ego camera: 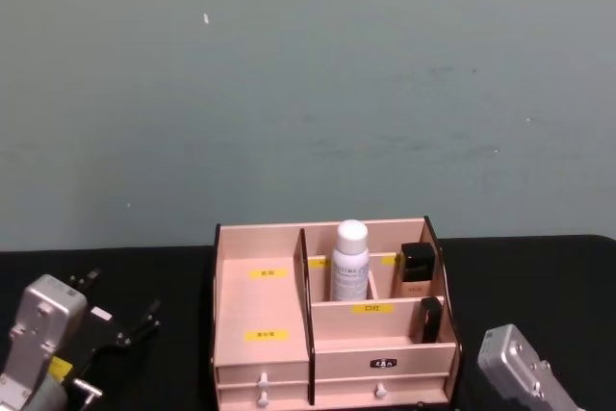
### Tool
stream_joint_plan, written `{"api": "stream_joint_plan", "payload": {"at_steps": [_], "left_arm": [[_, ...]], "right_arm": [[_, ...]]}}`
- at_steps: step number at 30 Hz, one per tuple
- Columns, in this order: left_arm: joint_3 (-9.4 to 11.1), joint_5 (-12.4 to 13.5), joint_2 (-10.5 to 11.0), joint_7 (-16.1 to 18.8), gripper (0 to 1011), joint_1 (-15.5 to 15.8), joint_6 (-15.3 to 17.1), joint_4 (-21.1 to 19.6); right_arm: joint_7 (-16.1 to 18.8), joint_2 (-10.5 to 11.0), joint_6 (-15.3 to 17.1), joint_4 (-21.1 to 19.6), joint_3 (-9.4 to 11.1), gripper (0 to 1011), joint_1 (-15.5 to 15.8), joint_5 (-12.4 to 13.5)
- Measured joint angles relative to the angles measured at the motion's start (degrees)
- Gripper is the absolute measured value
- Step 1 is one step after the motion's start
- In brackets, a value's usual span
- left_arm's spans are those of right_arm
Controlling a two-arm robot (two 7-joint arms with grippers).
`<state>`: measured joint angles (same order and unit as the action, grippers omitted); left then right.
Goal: Pick up the facial cleanser and watermelon frost from the table and place them into the tiered storage box.
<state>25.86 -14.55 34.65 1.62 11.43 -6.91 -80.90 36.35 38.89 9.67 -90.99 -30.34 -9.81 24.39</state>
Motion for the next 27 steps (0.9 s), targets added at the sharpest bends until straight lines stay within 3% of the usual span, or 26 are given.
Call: {"api": "stream_joint_plan", "payload": {"at_steps": [16, 27], "left_arm": [[0.0, 0.0, 0.0, 0.0, 1001, 0.0, 0.0, 0.0], [0.0, 0.0, 0.0, 0.0, 1001, 0.0, 0.0, 0.0]], "right_arm": [[1.4, 0.6, -3.2, -2.1, 0.3, 735, -0.9, 1.3], [2.3, 0.0, -4.6, -3.6, -0.6, 735, -2.8, 1.4]]}}
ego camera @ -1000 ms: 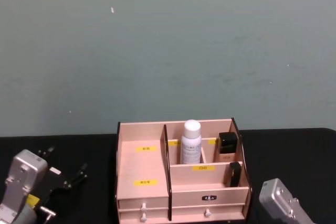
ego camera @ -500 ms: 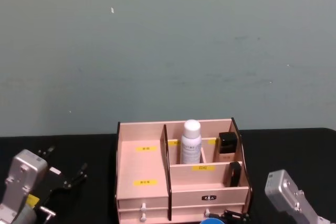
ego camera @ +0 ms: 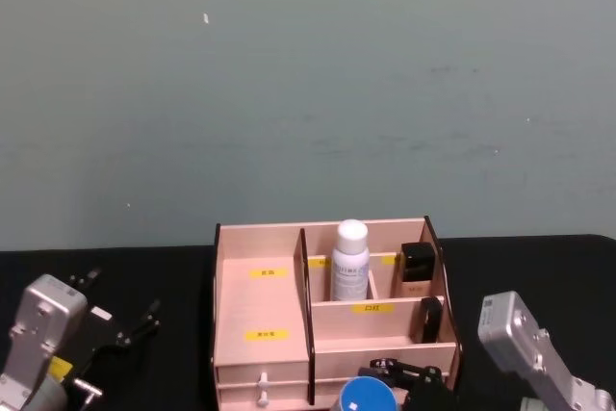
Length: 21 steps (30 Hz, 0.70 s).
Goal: Pick up the facial cleanser and watermelon frost from the table and place them into the tiered storage box.
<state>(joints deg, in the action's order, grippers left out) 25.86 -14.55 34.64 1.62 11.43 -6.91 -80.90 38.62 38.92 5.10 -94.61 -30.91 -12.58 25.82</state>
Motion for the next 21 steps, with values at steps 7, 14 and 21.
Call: {"api": "stream_joint_plan", "payload": {"at_steps": [7, 14, 21], "left_arm": [[0.0, 0.0, 0.0, 0.0, 1001, 0.0, 0.0, 0.0], [0.0, 0.0, 0.0, 0.0, 1001, 0.0, 0.0, 0.0], [0.0, 0.0, 0.0, 0.0, 1001, 0.0, 0.0, 0.0]], "right_arm": [[0.0, -1.3, -0.3, 0.0, -1.1, 735, -2.0, -0.6], [-0.4, -3.1, -0.1, 0.6, -2.0, 735, -4.2, -1.1], [-0.9, -5.4, 0.8, 2.2, -2.9, 735, -6.9, -1.2]]}}
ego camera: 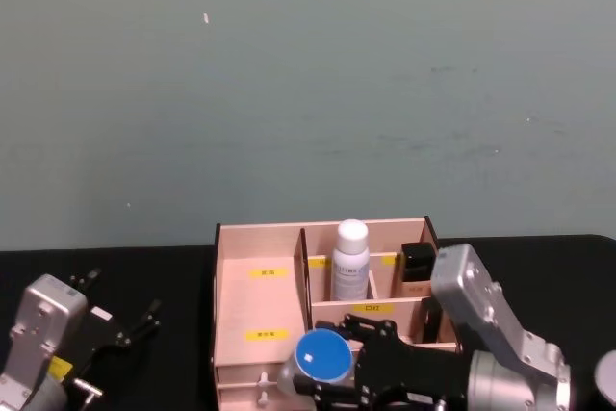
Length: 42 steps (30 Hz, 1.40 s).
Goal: Pick up the facial cleanser and watermelon frost from the table and place them into the tiered storage box.
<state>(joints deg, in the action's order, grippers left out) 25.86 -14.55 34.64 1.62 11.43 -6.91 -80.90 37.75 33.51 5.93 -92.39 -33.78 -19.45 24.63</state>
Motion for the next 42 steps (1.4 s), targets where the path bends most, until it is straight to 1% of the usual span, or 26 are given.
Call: {"api": "stream_joint_plan", "payload": {"at_steps": [3, 5, 8, 9, 20, 25, 31, 35, 38, 42], "left_arm": [[0.0, 0.0, 0.0, 0.0, 1001, 0.0, 0.0, 0.0], [0.0, 0.0, 0.0, 0.0, 1001, 0.0, 0.0, 0.0], [0.0, 0.0, 0.0, 0.0, 1001, 0.0, 0.0, 0.0], [0.0, 0.0, 0.0, 0.0, 1001, 0.0, 0.0, 0.0], [0.0, 0.0, 0.0, 0.0, 1001, 0.0, 0.0, 0.0], [0.0, 0.0, 0.0, 0.0, 1001, 0.0, 0.0, 0.0], [0.0, 0.0, 0.0, 0.0, 1001, 0.0, 0.0, 0.0], [0.0, 0.0, 0.0, 0.0, 1001, 0.0, 0.0, 0.0], [0.0, 0.0, 0.0, 0.0, 1001, 0.0, 0.0, 0.0], [0.0, 0.0, 0.0, 0.0, 1001, 0.0, 0.0, 0.0]], "right_arm": [[-0.5, -1.2, 0.5, 1.0, -0.4, 735, -1.3, -0.1], [-1.4, -2.4, 1.1, 2.1, -0.6, 735, -2.3, -0.2], [-2.3, -3.6, 1.7, 3.0, -0.8, 735, -3.1, -0.3], [-2.3, -3.6, 1.7, 3.0, -0.8, 735, -3.1, -0.3], [-5.0, -7.3, 3.5, 5.8, -1.3, 735, -5.0, -0.7], [-5.6, -8.4, 3.9, 6.8, -1.4, 735, -5.7, -0.9], [-6.5, -9.9, 4.0, 8.4, -1.6, 735, -6.7, -1.6], [-7.6, -11.1, 4.2, 9.1, -1.7, 735, -7.2, -2.4], [-8.8, -12.3, 4.6, 9.9, -1.9, 735, -7.6, -3.3], [-9.6, -13.3, 5.0, 10.6, -1.9, 735, -7.9, -4.0]]}}
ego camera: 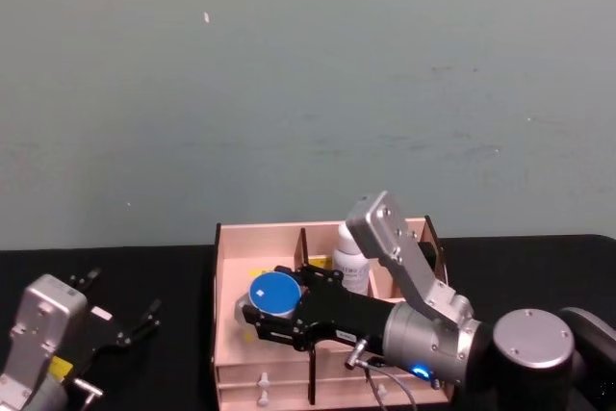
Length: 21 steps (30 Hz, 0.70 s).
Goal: Pick up the facial cleanser and watermelon frost from the table and place them into the tiered storage box.
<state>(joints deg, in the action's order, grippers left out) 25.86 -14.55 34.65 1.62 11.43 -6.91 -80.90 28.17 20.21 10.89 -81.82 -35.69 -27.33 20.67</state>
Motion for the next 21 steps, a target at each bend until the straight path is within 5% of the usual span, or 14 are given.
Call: {"api": "stream_joint_plan", "payload": {"at_steps": [21], "left_arm": [[0.0, 0.0, 0.0, 0.0, 1001, 0.0, 0.0, 0.0]], "right_arm": [[-3.4, -6.2, 2.1, 5.6, 1.0, 735, -1.6, -3.3]]}}
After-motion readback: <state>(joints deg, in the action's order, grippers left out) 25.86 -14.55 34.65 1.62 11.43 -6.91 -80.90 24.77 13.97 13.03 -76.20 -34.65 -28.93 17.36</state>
